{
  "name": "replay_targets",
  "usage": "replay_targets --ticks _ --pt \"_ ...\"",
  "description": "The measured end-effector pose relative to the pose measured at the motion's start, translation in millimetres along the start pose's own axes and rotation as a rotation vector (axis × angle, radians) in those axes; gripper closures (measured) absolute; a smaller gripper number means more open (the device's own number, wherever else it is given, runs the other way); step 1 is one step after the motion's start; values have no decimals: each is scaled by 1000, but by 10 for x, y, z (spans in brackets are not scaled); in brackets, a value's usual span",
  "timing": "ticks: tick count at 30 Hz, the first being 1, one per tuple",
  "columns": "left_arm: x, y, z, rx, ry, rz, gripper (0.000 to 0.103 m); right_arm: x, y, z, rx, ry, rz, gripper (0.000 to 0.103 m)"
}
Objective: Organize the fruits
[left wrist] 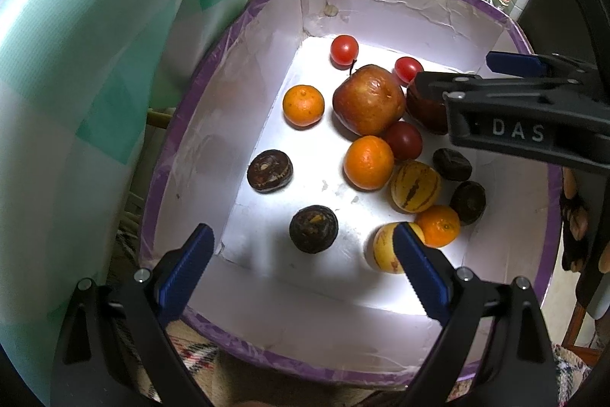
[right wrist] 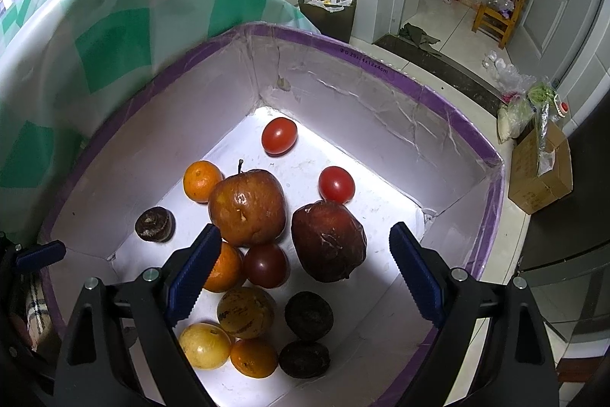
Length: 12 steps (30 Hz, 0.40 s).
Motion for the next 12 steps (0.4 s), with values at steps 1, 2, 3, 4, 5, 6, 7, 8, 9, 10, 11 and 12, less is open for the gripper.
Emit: replay_targets --ticks 1,2,3,4,5,6,7,8,9,10,11,12 --pt "-9 -6 7 4 0 -5 8 0 5 0 0 1 1 16" --pt "-12 -10 10 5 0 -7 8 0 10 0 0 1 1 16" --pt "-9 -13 5 5 1 -7 8 0 13 -1 0 2 1 16" --pt "-5 -8 -5 4 2 -6 8 1 15 -4 0 3 1 16" --pt "1 -2 -10 6 2 -4 8 2 16 -5 0 3 1 16" --pt "-1 -1 -11 6 2 -3 8 3 16 -6 0 3 1 16" --pt "4 -6 -14 6 3 -2 8 4 16 -6 1 2 1 16" --pt "3 -8 -12 6 2 -2 8 5 17 -6 1 2 1 16" --pt "3 -6 -11 6 3 -2 8 4 16 -7 1 2 1 16" --pt "2 -6 -11 5 3 -1 8 5 17 -8 1 3 1 16" --pt "2 -7 -11 5 3 0 8 4 16 -7 2 3 2 16" --pt "4 -7 -11 6 3 -1 8 6 19 -7 2 3 2 16"
Point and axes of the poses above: each gripper's, at about its wrist camera, not at the fingertips, and y roughly the way its jaws point, z to its left, x to its top, the point moved 4 cm from there along y, roughly the way its jaws point, and after that the axes turned 6 degrees about x, right-handed, at the moved point
